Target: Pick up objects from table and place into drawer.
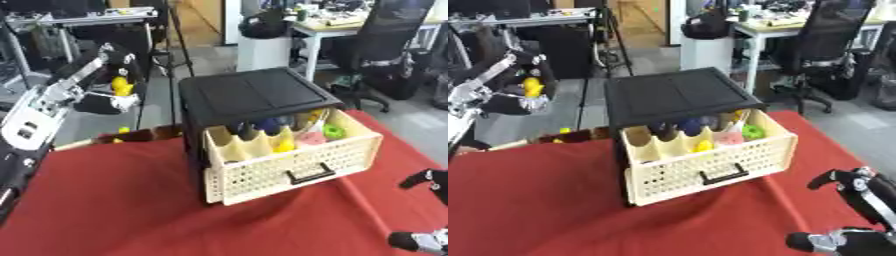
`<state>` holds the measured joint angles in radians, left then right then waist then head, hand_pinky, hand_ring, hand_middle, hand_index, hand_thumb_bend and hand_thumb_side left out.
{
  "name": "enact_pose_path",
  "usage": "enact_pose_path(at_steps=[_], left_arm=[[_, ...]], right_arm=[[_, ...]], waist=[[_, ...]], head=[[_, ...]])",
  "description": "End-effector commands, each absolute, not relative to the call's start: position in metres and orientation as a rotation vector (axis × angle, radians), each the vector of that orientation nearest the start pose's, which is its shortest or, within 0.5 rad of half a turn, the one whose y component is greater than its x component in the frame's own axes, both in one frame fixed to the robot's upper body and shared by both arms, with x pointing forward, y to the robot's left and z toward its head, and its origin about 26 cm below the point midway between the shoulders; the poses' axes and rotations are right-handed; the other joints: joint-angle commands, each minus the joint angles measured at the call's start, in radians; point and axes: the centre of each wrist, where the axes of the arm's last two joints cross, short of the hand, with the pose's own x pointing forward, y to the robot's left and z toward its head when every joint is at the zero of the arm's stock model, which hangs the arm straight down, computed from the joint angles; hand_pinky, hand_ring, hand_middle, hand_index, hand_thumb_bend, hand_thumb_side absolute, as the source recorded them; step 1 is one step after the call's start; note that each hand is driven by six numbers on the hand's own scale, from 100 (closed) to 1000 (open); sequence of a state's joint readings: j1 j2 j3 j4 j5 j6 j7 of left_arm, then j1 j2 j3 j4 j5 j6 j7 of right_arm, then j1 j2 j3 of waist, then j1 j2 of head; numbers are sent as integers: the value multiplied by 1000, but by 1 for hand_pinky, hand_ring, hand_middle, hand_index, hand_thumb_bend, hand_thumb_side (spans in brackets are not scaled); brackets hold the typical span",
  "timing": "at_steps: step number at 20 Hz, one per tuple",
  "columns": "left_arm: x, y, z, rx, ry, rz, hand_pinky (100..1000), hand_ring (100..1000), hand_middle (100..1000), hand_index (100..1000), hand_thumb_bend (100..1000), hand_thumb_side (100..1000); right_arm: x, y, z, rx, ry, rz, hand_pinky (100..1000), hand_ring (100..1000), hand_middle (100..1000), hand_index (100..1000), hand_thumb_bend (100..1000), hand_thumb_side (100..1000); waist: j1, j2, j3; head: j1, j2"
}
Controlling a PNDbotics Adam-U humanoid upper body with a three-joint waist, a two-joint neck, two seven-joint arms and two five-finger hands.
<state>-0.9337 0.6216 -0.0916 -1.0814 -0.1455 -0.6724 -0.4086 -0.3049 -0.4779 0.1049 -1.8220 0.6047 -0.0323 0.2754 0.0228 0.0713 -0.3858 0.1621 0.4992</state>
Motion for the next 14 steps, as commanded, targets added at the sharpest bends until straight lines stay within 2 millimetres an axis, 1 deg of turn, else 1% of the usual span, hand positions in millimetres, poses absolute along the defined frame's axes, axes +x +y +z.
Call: enact_pose_path(at_steps=[1, 5, 9, 14], left_arm=[[457, 321, 279, -489, 3021, 1832, 175, 257, 340, 508, 100, 100], [465, 306, 273, -435, 3006, 1872, 177, 259, 345, 511, 100, 100], [469, 294, 270, -392, 2967, 1898, 181, 262, 347, 513, 100, 100], [471, 278, 270, -325, 2933, 1885, 185, 264, 346, 513, 100, 100]], right_arm=[[325, -271, 176, -698, -1848, 1202, 100, 100, 100, 671, 1000, 760], [327, -258, 180, -654, -1880, 1232, 100, 100, 100, 670, 1000, 759], [330, -246, 186, -612, -1907, 1276, 100, 100, 100, 669, 1000, 751], [332, -237, 186, -572, -1915, 1308, 100, 100, 100, 665, 1000, 744]], waist=[[-5, -14, -9], [-3, -9, -42], [5, -2, -78], [15, -3, -102]], head=[[9, 6], [21, 6], [31, 4], [30, 12]])
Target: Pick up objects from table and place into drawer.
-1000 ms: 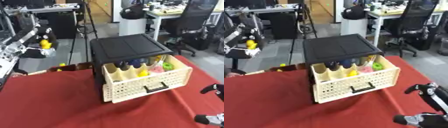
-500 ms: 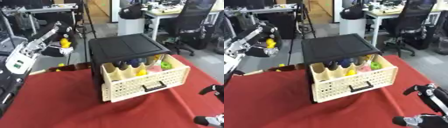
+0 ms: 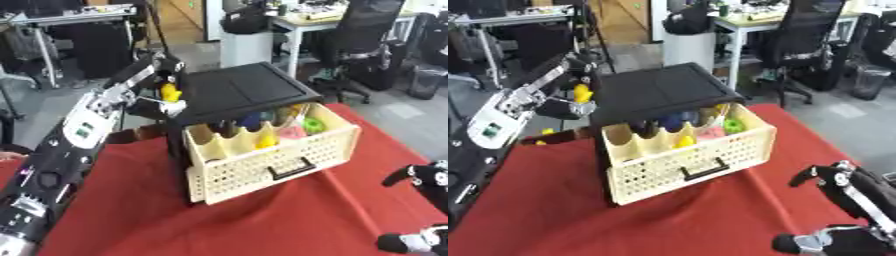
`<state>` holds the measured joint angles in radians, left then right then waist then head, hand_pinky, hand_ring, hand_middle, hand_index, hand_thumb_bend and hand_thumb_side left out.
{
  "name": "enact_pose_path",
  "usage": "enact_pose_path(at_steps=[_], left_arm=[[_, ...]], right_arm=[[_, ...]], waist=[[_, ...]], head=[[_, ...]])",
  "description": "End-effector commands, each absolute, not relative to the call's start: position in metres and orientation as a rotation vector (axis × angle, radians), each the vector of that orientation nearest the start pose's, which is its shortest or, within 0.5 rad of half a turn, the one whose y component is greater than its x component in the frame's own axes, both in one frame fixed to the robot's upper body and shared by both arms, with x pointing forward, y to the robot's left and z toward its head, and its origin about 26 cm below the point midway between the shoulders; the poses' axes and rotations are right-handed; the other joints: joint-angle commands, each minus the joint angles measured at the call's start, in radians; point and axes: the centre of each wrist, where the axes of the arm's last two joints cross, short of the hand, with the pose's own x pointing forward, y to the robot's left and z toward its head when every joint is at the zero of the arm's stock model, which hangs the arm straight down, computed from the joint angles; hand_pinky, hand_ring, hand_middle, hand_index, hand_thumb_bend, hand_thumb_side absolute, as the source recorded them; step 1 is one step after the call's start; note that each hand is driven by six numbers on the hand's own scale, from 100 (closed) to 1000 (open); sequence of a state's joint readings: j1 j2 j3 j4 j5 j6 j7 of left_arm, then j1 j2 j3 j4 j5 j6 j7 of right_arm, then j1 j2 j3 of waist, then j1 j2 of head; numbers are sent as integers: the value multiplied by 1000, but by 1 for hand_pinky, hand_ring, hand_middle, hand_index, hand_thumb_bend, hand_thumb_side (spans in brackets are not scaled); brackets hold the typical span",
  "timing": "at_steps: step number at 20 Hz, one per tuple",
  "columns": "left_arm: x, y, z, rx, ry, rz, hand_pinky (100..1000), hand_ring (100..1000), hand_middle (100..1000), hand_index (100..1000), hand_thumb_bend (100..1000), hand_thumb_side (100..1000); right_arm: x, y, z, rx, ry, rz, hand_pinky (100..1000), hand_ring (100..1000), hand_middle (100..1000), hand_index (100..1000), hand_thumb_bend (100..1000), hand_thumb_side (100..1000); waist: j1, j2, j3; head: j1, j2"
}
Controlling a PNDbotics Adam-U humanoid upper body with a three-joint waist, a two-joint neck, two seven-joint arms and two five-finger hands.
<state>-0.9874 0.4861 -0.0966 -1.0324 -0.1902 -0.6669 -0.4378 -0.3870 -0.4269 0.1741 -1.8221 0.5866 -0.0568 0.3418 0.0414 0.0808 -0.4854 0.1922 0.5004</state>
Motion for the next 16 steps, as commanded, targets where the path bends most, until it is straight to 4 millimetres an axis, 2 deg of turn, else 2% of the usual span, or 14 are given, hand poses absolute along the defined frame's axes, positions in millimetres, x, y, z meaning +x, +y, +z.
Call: enact_pose_path(at_steps=[1, 8, 16], left_arm=[[471, 275, 271, -310, 2927, 1878, 185, 264, 346, 513, 100, 100], [470, 254, 267, -205, 2841, 1909, 187, 265, 344, 512, 100, 100], [469, 240, 256, -133, 2749, 1961, 186, 264, 344, 512, 100, 100]], right_arm=[[332, -235, 185, -565, -1915, 1313, 100, 100, 100, 665, 1000, 743], [334, -229, 182, -533, -1913, 1329, 100, 100, 100, 664, 1000, 735], [334, -228, 180, -526, -1903, 1338, 100, 100, 100, 665, 1000, 729]], waist=[[-2, -13, -5], [6, -18, -17], [11, -18, -18]], head=[[-3, 13], [-6, 24], [-1, 27]])
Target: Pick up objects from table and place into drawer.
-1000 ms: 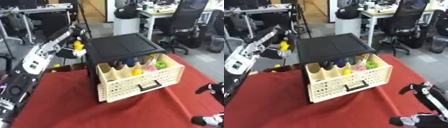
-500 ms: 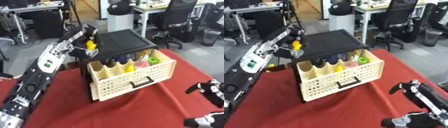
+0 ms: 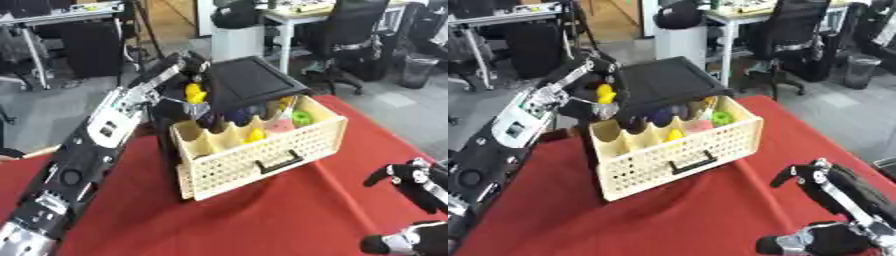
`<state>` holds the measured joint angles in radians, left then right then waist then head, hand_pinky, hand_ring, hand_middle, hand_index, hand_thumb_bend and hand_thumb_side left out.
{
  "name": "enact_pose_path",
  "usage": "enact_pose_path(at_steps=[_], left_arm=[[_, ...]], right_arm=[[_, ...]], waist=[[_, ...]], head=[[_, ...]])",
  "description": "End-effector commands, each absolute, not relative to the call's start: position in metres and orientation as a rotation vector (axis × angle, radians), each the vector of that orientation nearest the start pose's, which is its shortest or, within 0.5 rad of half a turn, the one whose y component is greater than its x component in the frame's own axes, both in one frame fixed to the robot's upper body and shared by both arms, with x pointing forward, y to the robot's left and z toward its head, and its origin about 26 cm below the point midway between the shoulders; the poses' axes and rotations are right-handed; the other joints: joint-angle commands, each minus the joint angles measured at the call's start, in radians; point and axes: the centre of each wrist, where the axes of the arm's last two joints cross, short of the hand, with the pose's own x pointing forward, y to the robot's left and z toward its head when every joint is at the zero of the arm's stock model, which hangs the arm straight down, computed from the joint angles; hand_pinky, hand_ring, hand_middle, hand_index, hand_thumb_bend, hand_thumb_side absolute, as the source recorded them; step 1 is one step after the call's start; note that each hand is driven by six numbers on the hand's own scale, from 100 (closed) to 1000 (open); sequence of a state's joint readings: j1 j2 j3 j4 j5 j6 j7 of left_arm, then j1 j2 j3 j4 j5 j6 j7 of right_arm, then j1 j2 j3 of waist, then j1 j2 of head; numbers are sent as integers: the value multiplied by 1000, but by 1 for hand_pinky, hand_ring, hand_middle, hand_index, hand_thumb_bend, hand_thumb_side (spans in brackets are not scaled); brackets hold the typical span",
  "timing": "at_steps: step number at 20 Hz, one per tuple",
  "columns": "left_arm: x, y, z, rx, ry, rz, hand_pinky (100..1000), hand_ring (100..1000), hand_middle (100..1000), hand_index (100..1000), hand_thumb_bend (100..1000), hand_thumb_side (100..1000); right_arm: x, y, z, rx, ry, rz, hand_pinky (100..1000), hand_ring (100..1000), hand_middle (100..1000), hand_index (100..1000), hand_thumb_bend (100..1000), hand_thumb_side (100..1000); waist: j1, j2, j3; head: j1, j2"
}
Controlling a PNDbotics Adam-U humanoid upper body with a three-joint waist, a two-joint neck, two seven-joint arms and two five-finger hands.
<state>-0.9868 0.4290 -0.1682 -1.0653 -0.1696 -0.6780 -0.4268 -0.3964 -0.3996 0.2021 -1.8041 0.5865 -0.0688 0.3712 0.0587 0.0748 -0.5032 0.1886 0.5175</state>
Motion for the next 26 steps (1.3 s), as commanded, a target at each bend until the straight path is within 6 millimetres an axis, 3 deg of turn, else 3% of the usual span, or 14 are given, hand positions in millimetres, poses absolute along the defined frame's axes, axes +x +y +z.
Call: enact_pose_path(at_steps=[1, 20, 21, 22, 24, 26], left_arm=[[469, 238, 256, -125, 2739, 1966, 186, 264, 343, 512, 100, 100], [467, 240, 242, -107, 2654, 2058, 231, 303, 378, 544, 100, 100], [467, 241, 241, -108, 2649, 2062, 251, 325, 395, 559, 193, 100], [467, 241, 240, -108, 2643, 2065, 252, 326, 396, 559, 205, 100], [467, 241, 240, -106, 2641, 2059, 260, 339, 407, 571, 342, 100], [467, 241, 239, -101, 2644, 2044, 266, 353, 418, 583, 411, 105]], right_arm=[[335, -229, 180, -528, -1902, 1337, 100, 100, 100, 665, 1000, 729], [335, -231, 179, -546, -1895, 1331, 100, 100, 100, 665, 1000, 730], [334, -231, 179, -546, -1894, 1332, 100, 100, 100, 665, 1000, 729], [334, -231, 179, -546, -1894, 1332, 100, 100, 100, 665, 1000, 729], [334, -231, 179, -546, -1893, 1332, 100, 100, 100, 665, 1000, 728], [334, -232, 179, -546, -1894, 1333, 100, 100, 100, 665, 1000, 729]], waist=[[-6, -12, 0], [-4, -7, 8], [-4, -7, 8], [-3, -7, 8], [-3, -6, 8], [-3, -5, 8]], head=[[2, 10], [-9, 6], [-9, 6], [-10, 7], [-11, 6], [-12, 4]])
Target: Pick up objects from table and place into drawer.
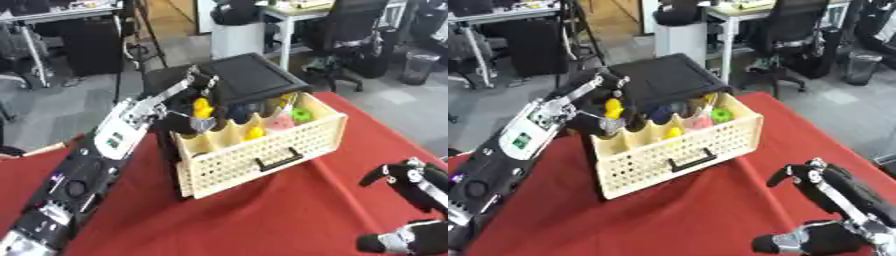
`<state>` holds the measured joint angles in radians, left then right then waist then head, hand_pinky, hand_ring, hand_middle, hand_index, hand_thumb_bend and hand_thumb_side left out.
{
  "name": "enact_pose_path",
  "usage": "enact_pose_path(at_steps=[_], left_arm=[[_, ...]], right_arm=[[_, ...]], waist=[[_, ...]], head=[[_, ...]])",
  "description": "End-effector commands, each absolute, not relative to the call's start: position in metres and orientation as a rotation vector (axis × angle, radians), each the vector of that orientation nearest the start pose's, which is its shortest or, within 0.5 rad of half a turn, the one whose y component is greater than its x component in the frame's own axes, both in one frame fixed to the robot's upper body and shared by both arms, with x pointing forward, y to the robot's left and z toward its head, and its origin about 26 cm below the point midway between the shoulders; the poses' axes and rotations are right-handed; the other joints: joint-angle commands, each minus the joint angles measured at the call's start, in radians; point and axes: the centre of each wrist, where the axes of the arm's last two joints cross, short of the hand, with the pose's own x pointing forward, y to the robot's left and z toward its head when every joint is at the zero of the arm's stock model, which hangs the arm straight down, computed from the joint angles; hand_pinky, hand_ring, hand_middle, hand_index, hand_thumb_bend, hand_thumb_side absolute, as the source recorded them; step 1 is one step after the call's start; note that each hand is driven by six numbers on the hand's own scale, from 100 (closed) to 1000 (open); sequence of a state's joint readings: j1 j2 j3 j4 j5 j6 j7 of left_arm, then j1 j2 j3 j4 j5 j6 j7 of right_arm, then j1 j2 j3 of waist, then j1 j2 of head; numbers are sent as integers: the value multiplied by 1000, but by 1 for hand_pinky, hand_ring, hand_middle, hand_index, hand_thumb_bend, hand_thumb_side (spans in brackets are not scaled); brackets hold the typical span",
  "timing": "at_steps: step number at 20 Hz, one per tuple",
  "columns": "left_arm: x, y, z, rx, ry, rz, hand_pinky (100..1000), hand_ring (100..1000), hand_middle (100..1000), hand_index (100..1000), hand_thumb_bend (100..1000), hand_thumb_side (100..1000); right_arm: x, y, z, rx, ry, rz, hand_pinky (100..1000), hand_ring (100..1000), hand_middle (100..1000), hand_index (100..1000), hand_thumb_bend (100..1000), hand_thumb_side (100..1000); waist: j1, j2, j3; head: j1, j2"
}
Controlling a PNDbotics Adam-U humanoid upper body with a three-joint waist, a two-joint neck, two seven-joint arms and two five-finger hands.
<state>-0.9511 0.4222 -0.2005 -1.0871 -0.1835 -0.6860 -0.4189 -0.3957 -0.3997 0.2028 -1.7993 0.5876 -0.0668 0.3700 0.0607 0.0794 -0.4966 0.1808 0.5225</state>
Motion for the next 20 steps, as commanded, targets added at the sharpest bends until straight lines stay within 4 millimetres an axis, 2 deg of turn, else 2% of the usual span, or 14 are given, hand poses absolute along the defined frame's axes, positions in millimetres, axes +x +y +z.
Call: enact_pose_path(at_steps=[1, 3, 7, 12, 16, 19, 20], left_arm=[[467, 241, 239, -96, 2649, 2036, 265, 356, 420, 585, 464, 176], [467, 240, 239, -81, 2659, 2016, 264, 361, 424, 587, 523, 271], [467, 240, 238, -46, 2692, 1986, 262, 364, 428, 591, 530, 367], [466, 244, 241, -28, 2739, 1965, 259, 367, 432, 593, 504, 368], [462, 253, 251, -17, 2829, 1896, 257, 369, 434, 596, 423, 352], [455, 267, 263, -5, 2944, 1808, 265, 386, 444, 604, 336, 401], [451, 273, 267, 0, 2981, 1776, 271, 393, 448, 607, 285, 449]], right_arm=[[333, -232, 179, -546, -1895, 1332, 100, 100, 100, 665, 1000, 728], [332, -233, 179, -547, -1894, 1331, 100, 100, 100, 664, 1000, 728], [331, -233, 180, -546, -1895, 1330, 100, 100, 100, 665, 1000, 727], [331, -233, 179, -546, -1894, 1326, 100, 100, 100, 665, 1000, 727], [331, -235, 179, -548, -1888, 1327, 100, 100, 100, 664, 1000, 726], [330, -234, 182, -550, -1899, 1330, 100, 100, 100, 659, 1000, 739], [330, -233, 184, -549, -1908, 1333, 100, 100, 100, 655, 1000, 743]], waist=[[-5, -9, 1], [-5, -9, 1], [-5, -9, 1], [-7, -9, 5], [-12, -8, 18], [-17, -9, 35], [-20, -9, 42]], head=[[-4, -2], [-4, -4], [-5, -5], [-7, -6], [-12, -5], [-20, -4], [-24, -4]])
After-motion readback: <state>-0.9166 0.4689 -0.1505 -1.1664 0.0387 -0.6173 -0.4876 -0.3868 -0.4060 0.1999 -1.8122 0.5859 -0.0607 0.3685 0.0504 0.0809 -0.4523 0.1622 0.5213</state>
